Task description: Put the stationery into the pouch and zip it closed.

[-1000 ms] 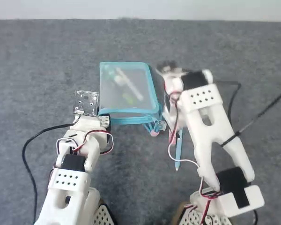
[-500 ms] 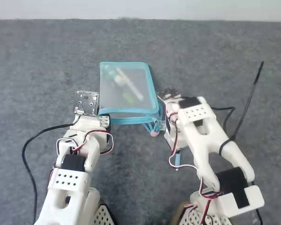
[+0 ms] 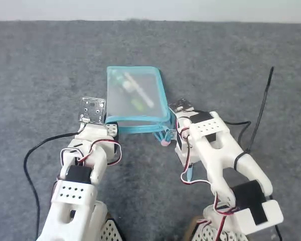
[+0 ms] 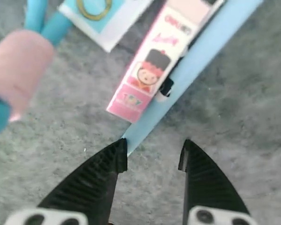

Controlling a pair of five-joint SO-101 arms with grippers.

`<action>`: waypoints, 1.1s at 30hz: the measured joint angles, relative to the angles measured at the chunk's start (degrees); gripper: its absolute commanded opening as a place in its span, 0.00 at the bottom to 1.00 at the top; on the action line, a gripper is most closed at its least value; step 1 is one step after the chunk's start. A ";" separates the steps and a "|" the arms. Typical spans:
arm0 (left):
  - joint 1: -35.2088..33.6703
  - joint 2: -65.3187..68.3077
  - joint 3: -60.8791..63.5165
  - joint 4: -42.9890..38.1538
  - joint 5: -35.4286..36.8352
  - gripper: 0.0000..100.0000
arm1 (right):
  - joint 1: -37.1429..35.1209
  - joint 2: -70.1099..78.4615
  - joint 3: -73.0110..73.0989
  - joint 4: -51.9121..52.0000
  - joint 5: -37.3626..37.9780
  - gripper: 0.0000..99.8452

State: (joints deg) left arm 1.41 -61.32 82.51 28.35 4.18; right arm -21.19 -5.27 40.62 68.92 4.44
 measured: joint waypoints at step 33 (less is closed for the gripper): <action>0.00 0.00 0.00 0.00 0.00 0.01 | 6.51 0.00 4.04 -5.45 6.24 0.02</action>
State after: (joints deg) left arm 1.41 -61.32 82.51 28.35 4.18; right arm -14.68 -5.27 44.66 63.47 10.68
